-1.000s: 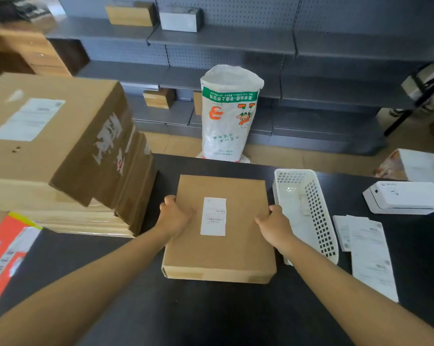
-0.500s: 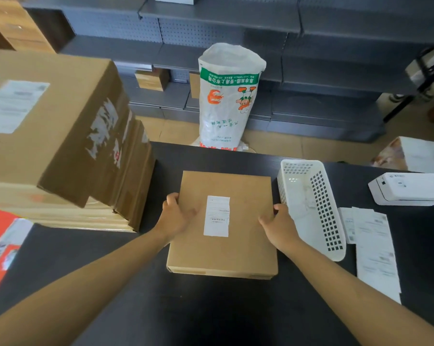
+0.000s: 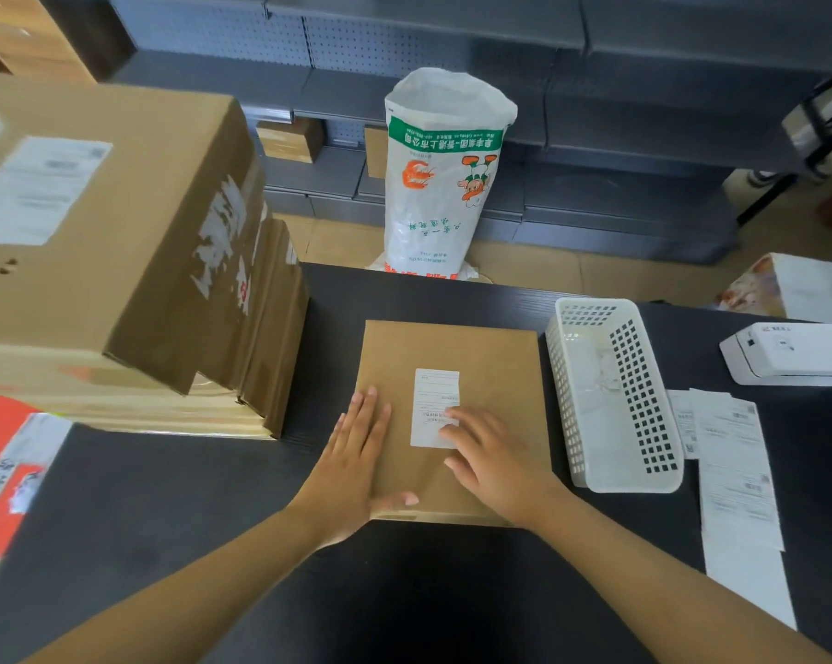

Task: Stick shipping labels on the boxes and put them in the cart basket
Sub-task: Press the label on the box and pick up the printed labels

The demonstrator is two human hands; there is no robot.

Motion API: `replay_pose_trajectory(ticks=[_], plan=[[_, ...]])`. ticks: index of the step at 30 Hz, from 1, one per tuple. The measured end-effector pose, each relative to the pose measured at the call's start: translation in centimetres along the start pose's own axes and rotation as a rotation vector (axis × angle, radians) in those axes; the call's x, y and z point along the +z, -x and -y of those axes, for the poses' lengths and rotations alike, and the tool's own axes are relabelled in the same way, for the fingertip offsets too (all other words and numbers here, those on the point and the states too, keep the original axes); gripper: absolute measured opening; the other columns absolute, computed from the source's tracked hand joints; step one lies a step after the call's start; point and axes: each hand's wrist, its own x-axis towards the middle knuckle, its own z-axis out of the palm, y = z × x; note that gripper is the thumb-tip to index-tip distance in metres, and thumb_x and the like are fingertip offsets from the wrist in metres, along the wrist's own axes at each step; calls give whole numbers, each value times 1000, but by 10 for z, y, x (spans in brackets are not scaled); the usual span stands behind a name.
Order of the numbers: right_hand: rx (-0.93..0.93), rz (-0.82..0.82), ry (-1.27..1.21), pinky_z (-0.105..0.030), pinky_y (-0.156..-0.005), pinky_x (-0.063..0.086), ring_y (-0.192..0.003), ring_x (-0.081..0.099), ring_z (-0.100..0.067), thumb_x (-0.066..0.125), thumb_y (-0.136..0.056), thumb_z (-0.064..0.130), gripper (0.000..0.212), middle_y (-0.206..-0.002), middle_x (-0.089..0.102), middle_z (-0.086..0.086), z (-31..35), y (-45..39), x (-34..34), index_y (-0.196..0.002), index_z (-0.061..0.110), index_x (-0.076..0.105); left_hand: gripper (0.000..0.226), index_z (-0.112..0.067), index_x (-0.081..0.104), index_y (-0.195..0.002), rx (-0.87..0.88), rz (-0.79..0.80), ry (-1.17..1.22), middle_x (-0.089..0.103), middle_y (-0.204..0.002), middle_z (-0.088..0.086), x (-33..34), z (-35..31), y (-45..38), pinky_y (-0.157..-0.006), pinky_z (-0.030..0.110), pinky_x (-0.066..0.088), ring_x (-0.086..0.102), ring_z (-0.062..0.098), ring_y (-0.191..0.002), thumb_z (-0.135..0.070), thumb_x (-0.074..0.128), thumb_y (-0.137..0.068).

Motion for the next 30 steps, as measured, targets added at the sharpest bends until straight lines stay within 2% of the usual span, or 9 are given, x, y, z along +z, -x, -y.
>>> replay_pose_trajectory(ticks=[4, 8, 12, 17, 22, 26, 30], plan=[[-149, -88, 81, -38, -75, 57, -95, 67, -28, 80, -74, 13, 18, -107, 68, -11, -7, -9, 2, -87, 7, 70, 125, -13, -29, -144, 14, 20, -22, -42, -149, -3, 2, 2, 0, -116, 35, -11, -37, 14, -138, -89, 35, -68], [-304, -94, 144, -35, -67, 57, -86, 67, -26, 75, -74, 4, 10, -99, 69, -11, -13, -12, 1, -81, 5, 69, 132, -15, -31, -144, 18, 23, -48, -42, -149, -3, 3, 3, -1, -115, 36, -10, -36, 16, -139, -92, 38, -61], [-303, -83, 153, -29, -59, 54, -78, 65, -22, 76, -68, 1, 15, -90, 67, -8, -11, -16, -3, -76, 7, 65, 133, -17, -31, -144, 12, 30, -38, -45, -147, -3, 3, 1, -1, -117, 38, -7, -38, 17, -138, -88, 47, -62], [-224, -82, 96, -31, -67, 55, -84, 65, -25, 77, -68, -1, 19, -95, 67, -11, -9, -20, -4, -81, 5, 64, 131, -20, -32, -143, 0, 29, -21, -46, -146, -5, 3, -1, -2, -118, 38, -6, -39, 16, -137, -85, 51, -64], [-95, -40, -12, -33, -68, 52, -82, 61, -26, 69, -72, -8, 21, -93, 66, -10, -7, -33, -7, -81, 7, 59, 131, -20, -34, -142, -16, 29, -14, -47, -146, -5, 4, -2, -2, -118, 39, -5, -40, 16, -137, -84, 52, -65], [-15, 8, -97, -31, -85, 46, -99, 54, -23, 56, -92, 6, 7, -106, 62, -5, -12, -35, -6, -96, 9, 60, 130, -20, -34, -142, -25, 23, -20, -47, -146, -5, 6, -3, -3, -118, 40, -6, -40, 16, -136, -85, 49, -66], [-83, 63, -182, -26, -92, 39, -109, 48, -18, 47, -99, 18, 19, -116, 59, -2, -20, -28, -14, -110, 10, 61, 130, -21, -32, -143, -27, 9, -10, -44, -148, -5, 6, -4, -3, -116, 39, -5, -37, 16, -138, -86, 48, -64]])
